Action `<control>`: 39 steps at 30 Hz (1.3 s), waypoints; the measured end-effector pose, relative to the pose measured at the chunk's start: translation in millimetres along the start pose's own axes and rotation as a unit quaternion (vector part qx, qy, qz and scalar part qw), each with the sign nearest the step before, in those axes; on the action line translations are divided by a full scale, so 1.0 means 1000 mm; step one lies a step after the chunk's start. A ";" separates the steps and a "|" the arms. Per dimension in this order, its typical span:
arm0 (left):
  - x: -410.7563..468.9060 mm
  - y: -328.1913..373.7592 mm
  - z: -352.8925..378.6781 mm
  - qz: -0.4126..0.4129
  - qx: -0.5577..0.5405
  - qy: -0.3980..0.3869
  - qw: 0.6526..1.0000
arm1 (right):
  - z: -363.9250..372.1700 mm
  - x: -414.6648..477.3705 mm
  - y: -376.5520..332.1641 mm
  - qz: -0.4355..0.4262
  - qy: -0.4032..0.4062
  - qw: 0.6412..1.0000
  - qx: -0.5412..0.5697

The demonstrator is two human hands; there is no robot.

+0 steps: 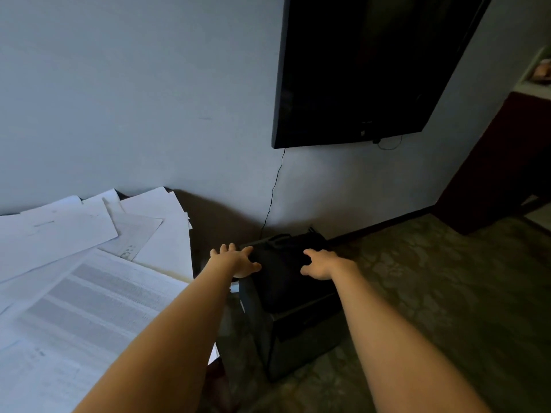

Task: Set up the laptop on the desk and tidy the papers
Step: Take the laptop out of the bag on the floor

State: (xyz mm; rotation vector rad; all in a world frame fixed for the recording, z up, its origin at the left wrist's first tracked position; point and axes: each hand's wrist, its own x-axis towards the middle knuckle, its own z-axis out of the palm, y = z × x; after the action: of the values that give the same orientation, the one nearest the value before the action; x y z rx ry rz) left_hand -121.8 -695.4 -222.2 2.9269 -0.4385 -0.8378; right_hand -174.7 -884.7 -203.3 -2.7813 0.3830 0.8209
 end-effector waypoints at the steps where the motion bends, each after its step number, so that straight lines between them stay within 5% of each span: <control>1: 0.006 0.001 -0.004 -0.002 -0.004 0.002 1.000 | -0.004 0.008 -0.001 -0.003 -0.001 1.000 -0.007; 20: 0.162 -0.039 -0.031 -0.074 -0.146 -0.042 0.986 | -0.053 0.206 -0.055 -0.087 -0.054 0.988 -0.118; 27: 0.207 -0.030 0.011 -0.153 -0.321 -0.066 0.932 | -0.052 0.270 -0.044 -0.128 -0.099 0.971 -0.174; 39: 0.300 0.006 0.079 -0.222 -0.404 -0.074 0.884 | -0.022 0.387 -0.002 -0.179 -0.166 0.934 -0.261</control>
State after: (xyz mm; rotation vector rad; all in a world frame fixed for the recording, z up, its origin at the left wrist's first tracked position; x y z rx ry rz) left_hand 78.4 -786.7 -440.4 2.1818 0.5009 -0.9764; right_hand 150.4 -960.7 -399.7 -2.9287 -0.4571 1.4266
